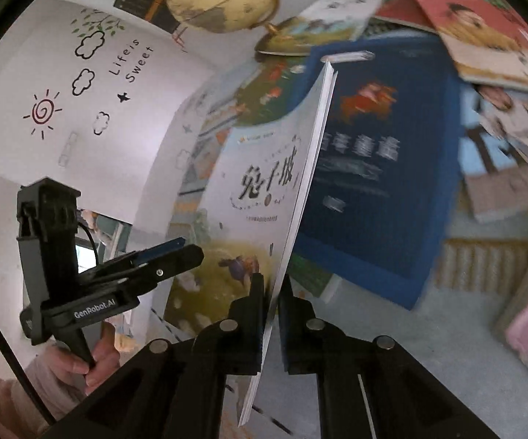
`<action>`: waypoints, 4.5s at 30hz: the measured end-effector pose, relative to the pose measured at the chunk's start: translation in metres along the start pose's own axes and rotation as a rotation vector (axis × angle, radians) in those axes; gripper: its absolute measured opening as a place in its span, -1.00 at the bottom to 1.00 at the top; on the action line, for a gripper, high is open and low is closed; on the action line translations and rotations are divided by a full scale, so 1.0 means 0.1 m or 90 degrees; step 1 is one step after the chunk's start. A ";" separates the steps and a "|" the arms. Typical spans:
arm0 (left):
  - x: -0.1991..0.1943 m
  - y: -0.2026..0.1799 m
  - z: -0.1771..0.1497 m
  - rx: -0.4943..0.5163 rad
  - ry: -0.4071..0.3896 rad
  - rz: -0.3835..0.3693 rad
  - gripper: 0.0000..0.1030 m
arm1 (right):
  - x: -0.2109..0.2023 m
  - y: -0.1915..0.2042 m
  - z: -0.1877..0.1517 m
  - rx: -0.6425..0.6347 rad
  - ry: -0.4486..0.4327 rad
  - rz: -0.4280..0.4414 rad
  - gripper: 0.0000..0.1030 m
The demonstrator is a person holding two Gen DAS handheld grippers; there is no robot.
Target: Organize books
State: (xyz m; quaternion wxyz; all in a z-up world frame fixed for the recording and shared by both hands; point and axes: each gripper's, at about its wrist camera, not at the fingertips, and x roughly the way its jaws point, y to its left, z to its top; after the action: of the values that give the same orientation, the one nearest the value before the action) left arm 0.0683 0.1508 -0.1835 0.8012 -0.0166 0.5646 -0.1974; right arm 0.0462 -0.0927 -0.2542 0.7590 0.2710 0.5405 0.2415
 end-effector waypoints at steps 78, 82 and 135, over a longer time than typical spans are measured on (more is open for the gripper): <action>-0.06 -0.19 0.87 0.100 -0.049 0.139 0.28 | -0.68 0.40 0.67 -0.044 -0.161 -0.240 -0.06; 0.13 -0.77 0.90 0.156 -0.036 0.085 0.28 | -0.99 -0.19 0.48 0.041 -0.135 -0.265 -0.06; 1.23 -2.67 0.65 0.229 0.106 -0.091 0.20 | -1.77 -2.02 -0.05 0.243 -0.185 -0.108 -0.13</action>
State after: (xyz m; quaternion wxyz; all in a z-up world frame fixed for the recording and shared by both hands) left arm 0.0833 -0.1489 -0.2034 0.7257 0.1027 0.5821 -0.3522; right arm 0.0029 -0.3577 -0.2691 0.7815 0.3948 0.4823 0.0294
